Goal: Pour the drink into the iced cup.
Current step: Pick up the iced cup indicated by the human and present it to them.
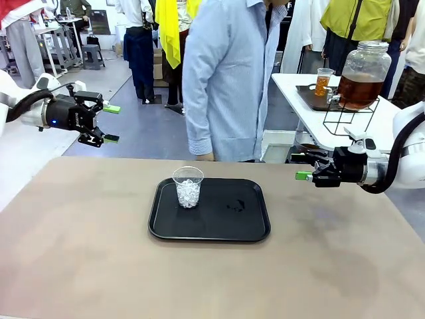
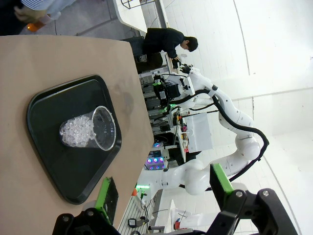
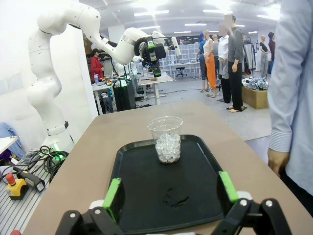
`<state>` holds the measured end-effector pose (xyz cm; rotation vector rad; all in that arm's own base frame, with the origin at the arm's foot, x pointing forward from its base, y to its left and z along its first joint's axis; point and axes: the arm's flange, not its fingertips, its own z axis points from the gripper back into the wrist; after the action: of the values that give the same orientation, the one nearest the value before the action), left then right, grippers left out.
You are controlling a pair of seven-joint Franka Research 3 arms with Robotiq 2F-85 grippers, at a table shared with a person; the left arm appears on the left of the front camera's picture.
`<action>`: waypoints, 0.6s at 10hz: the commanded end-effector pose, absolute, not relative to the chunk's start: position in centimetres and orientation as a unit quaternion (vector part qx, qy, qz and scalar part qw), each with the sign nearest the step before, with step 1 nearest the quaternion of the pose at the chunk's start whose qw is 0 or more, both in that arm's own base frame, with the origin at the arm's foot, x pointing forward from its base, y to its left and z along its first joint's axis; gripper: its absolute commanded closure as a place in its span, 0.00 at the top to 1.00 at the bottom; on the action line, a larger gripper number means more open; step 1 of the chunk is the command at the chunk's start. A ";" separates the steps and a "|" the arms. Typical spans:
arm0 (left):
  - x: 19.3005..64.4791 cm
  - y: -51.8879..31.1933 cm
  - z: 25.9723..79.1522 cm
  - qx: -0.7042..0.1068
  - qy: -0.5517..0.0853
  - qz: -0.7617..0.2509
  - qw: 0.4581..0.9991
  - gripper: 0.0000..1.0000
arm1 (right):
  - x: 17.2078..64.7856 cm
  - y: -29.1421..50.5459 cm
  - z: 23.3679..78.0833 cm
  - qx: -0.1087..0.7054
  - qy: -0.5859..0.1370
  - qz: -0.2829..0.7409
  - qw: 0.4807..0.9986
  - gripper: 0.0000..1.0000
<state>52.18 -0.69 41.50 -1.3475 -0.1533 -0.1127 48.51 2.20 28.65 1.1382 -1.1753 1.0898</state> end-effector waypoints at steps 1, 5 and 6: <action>51.9 -0.8 41.7 -0.621 -0.074 -0.051 0.778 1.00 | 48.8 2.4 29.0 0.480 -0.498 0.465 0.553 1.00; 51.9 -0.8 41.7 -0.621 -0.074 -0.051 0.778 1.00 | 48.8 2.4 29.0 0.480 -0.498 0.465 0.553 1.00; 51.9 -0.8 41.7 -0.621 -0.074 -0.051 0.778 1.00 | 48.8 2.4 29.0 0.480 -0.498 0.465 0.553 1.00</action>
<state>52.18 -0.69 41.50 -1.3475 -0.1533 -0.1127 48.51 2.20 28.65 1.1382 -1.1753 1.0898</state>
